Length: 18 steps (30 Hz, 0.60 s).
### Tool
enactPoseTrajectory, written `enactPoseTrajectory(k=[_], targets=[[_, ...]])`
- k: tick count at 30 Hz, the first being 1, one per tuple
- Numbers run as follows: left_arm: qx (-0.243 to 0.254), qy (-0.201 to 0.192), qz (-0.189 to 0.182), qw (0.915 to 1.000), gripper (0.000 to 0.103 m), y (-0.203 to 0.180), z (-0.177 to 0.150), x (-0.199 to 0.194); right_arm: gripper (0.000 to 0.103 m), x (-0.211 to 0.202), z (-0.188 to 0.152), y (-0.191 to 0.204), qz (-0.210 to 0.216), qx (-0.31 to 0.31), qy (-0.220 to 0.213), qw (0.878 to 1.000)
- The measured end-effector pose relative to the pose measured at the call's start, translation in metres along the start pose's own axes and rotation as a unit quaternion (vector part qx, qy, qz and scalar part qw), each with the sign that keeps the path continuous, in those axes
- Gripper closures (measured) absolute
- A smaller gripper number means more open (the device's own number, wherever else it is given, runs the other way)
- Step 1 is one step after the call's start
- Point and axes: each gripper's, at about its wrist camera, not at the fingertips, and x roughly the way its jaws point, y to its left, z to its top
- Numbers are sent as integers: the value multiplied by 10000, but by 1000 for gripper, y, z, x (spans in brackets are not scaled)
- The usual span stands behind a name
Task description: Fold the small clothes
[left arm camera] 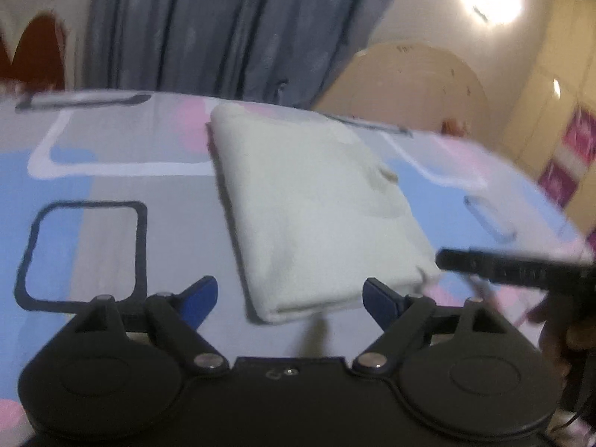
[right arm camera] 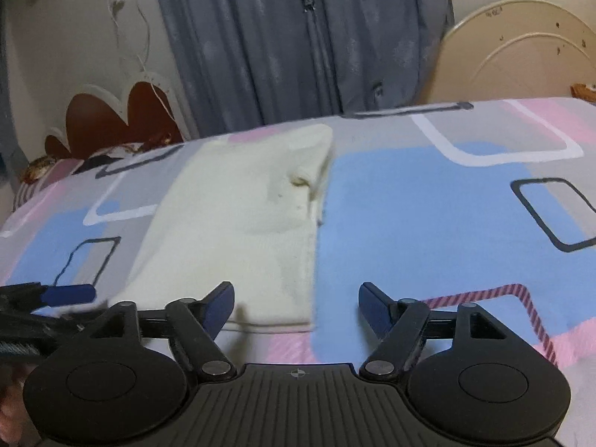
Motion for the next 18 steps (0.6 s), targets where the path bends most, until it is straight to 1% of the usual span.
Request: enactPoseTrajectory(k=[3, 4, 5, 6, 7, 8, 9, 10, 11, 12, 14, 16, 17, 18], targets=[[-545, -84, -111, 9984, 21, 18, 9, 7, 32, -5, 13, -5, 170, 269, -259, 9992], [-649, 22, -74, 9979, 21, 23, 10, 14, 34, -5, 18, -4, 235, 296, -324, 9988], [-660, 195, 33, 9976, 21, 24, 11, 23, 37, -1, 22, -2, 263, 279, -334, 9987], [-560, 420, 173, 9974, 22, 24, 9, 32, 38, 4, 25, 0, 268, 261, -268, 9989], [-264, 371, 238, 9987, 21, 20, 7, 33, 38, 14, 26, 1, 218, 231, -54, 9995], [-65, 469, 344, 9983, 22, 14, 8, 34, 38, 31, 23, 2, 44, 105, 442, 9990], [-19, 466, 378, 9982, 23, 12, 9, 32, 38, 43, 19, 4, -110, -126, 765, 9969], [-56, 371, 312, 9988, 23, 12, 12, 27, 38, 39, 17, 9, -160, -419, 582, 9973], [-125, 171, 152, 9997, 23, 15, 15, 22, 38, 33, 20, 12, -148, -504, 553, 9971], [-236, 9, 51, 9997, 23, 19, 19, 19, 38, 25, 23, 11, -23, -418, 410, 9983], [-504, -74, -91, 9987, 23, 29, 30, 24, 38, 17, 34, 1, 319, -29, 79, 9995], [-815, -61, -221, 9964, 23, 40, 44, 34, 38, 25, 46, -12, 549, 463, 20, 9974], [-922, -69, -316, 9952, 23, 42, 47, 39, 38, 32, 54, -23, 726, 868, 2, 9936], [-1036, -59, -403, 9938, 23, 46, 52, 44, 38, 39, 58, -31, 851, 1126, -36, 9900]])
